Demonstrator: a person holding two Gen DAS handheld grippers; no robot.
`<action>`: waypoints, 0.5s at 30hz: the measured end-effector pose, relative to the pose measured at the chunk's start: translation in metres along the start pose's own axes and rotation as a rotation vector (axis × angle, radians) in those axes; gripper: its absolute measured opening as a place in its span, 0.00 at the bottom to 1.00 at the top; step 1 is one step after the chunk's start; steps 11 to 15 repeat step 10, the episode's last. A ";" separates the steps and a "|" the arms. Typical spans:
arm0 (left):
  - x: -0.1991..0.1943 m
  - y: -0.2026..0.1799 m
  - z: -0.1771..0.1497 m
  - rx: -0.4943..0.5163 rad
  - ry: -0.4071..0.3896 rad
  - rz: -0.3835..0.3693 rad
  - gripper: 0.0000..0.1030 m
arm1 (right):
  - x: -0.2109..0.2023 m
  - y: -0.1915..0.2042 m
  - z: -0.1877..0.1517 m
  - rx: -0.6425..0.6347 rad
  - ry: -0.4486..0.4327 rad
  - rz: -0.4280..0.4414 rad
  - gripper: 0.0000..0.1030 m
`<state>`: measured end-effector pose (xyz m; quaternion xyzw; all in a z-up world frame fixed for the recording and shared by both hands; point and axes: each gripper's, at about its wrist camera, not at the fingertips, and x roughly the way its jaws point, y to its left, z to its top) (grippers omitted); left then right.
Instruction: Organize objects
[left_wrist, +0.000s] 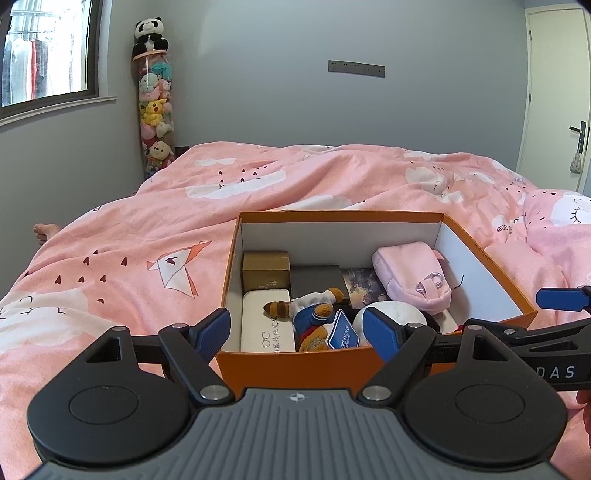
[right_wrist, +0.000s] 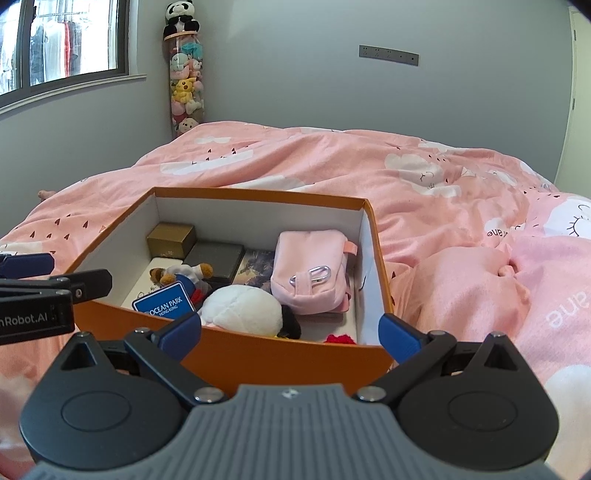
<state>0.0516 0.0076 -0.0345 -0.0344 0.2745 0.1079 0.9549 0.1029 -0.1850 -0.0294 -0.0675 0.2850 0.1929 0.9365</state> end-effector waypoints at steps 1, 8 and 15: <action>0.000 0.000 0.000 0.000 0.000 -0.001 0.92 | 0.000 0.000 0.000 -0.002 0.001 0.001 0.99; 0.000 0.000 -0.001 -0.002 0.001 -0.002 0.92 | 0.001 0.001 -0.001 -0.006 0.008 0.002 0.99; 0.000 0.000 -0.001 -0.001 0.001 0.000 0.92 | 0.001 0.001 -0.002 -0.007 0.009 0.002 0.99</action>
